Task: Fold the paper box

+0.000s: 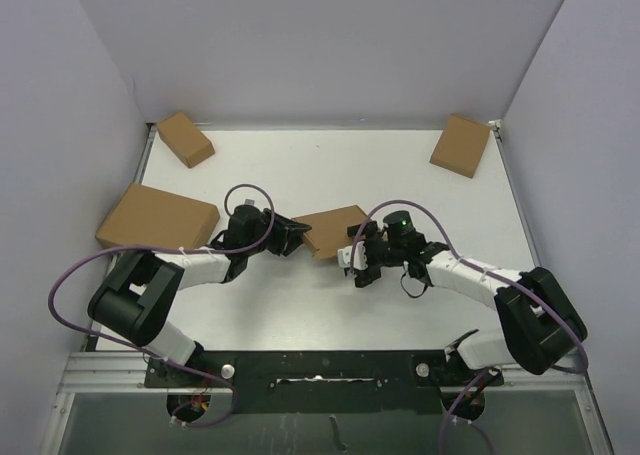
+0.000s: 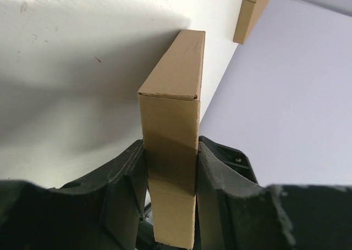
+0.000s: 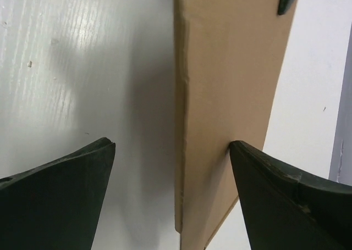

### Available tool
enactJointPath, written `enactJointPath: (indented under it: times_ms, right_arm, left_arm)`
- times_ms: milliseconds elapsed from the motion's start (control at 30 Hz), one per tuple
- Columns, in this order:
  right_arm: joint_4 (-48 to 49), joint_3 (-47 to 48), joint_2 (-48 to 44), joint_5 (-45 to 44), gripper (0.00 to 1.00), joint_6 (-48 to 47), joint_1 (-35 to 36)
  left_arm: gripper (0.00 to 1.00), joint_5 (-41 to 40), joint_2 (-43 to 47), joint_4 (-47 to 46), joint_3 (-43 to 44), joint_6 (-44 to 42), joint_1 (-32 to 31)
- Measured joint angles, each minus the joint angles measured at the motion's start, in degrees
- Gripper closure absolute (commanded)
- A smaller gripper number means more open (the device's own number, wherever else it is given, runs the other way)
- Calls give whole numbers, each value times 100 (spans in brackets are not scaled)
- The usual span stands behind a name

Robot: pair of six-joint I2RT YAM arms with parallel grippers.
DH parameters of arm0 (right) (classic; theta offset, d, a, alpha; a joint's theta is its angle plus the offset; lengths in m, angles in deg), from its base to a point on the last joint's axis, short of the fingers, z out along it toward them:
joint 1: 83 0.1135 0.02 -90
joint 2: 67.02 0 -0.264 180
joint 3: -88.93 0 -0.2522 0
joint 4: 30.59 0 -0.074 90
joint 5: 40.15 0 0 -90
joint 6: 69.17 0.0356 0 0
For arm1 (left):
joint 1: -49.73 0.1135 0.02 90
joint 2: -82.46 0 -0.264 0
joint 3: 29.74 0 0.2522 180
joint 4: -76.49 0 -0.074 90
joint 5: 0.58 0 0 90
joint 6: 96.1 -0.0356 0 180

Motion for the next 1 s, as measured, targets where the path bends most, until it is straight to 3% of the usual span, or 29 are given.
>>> enactJointPath:
  times_ms: [300, 633, 800, 1000]
  right_arm:
    - [1161, -238, 330, -1102, 31, -55, 479]
    - [1965, -466, 389, -1755, 66, -66, 658]
    - [2098, -498, 387, -1823, 76, -94, 667]
    - [2256, -507, 385, -1878, 78, -44, 669]
  left_arm:
    - [73, -15, 0, -2, 17, 114, 0]
    - [69, 0, 0, -26, 17, 225, 7]
    - [62, -37, 0, -28, 17, 323, 13]
    - [38, 9, 0, -109, 20, 310, 0]
